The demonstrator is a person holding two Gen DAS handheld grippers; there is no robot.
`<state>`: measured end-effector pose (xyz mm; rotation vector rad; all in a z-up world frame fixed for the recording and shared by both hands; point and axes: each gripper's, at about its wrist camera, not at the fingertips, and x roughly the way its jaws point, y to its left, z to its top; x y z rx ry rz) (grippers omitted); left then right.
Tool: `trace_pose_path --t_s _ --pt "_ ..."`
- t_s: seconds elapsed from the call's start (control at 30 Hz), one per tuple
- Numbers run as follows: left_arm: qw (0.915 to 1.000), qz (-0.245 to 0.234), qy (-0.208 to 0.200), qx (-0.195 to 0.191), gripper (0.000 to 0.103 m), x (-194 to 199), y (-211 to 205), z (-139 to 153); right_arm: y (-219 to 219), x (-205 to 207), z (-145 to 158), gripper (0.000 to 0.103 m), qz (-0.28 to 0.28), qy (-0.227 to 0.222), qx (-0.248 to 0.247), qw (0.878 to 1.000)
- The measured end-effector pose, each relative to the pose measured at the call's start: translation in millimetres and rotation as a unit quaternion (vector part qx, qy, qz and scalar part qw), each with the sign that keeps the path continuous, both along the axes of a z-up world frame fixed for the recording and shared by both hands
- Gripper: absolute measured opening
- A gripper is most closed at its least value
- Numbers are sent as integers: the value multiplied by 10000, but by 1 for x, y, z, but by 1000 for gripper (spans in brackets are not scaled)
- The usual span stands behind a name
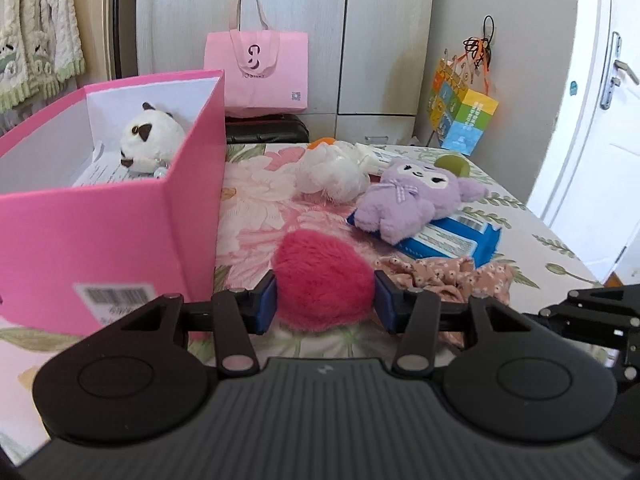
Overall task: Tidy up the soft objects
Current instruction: 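Grasp the pink pompom with the left gripper while the right holds the scrunchie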
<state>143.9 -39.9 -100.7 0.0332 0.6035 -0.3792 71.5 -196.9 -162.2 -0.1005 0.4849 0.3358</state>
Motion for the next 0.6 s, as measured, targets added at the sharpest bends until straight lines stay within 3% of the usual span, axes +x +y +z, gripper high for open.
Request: trace_pose_path --t_s 0.3,0.6 --pt "9982 -238 525 164 48 -21 23 8 2 -10 15 14 141 449 65 9989" --pt "9928 -421 1116 93 48 -38 68 22 14 -8 38 14 677 1042 272 9919"
